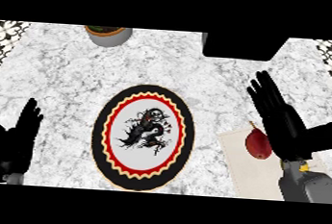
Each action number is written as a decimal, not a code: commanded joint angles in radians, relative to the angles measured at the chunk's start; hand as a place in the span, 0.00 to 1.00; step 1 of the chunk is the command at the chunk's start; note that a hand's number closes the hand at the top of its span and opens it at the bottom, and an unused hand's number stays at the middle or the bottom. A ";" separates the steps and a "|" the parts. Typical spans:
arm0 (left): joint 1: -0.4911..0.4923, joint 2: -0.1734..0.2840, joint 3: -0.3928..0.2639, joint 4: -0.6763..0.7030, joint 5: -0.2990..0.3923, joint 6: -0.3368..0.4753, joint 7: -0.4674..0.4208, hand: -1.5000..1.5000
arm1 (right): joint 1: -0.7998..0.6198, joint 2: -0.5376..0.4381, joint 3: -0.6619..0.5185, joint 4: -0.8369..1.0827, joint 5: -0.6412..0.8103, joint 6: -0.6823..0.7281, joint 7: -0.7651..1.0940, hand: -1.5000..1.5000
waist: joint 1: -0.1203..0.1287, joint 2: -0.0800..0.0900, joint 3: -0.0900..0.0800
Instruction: Pick the lemon from the placemat and place it in the plate
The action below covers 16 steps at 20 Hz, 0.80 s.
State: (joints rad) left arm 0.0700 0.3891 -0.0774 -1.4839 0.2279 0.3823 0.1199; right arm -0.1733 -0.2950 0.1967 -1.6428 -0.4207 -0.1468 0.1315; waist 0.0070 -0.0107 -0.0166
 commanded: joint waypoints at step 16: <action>-0.346 -0.024 -0.146 0.013 -0.126 -0.114 0.022 0.50 | 0.094 0.011 0.077 0.291 0.688 -0.649 0.026 0.00 | -0.020 0.012 0.016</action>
State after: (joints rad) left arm -0.1855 0.4066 -0.1869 -1.4873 0.1431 0.2461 0.0829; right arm -0.1191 -0.3349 0.2010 -1.3770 0.1281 -0.6782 0.1406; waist -0.0160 0.0067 -0.0042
